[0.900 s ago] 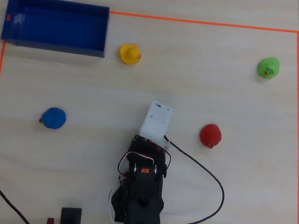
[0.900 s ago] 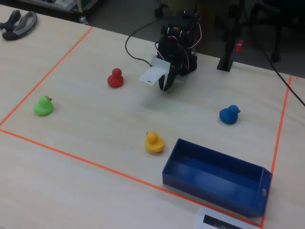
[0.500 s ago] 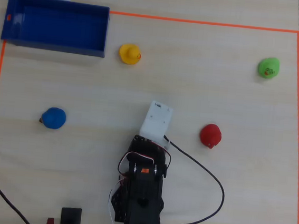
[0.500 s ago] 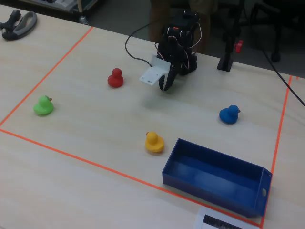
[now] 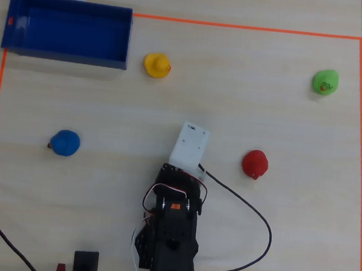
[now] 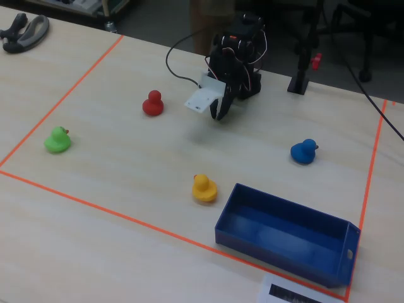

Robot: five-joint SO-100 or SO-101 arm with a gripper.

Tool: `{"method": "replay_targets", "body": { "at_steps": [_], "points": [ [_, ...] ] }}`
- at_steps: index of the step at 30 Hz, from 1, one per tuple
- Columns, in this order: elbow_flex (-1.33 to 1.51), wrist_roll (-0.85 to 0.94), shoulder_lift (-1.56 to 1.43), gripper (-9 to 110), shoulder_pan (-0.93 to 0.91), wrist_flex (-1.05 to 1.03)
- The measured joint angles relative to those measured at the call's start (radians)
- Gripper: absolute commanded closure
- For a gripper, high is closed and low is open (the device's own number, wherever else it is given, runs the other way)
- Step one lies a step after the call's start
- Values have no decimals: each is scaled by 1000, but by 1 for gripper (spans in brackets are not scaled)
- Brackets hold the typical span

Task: Grasp red duck and put it into box.

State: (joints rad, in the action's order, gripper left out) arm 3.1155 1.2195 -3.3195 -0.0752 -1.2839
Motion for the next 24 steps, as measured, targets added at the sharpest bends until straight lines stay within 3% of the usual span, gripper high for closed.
{"method": "replay_targets", "body": {
  "at_steps": [24],
  "points": [
    [0,-9,0,101,0,0]
  ]
}}
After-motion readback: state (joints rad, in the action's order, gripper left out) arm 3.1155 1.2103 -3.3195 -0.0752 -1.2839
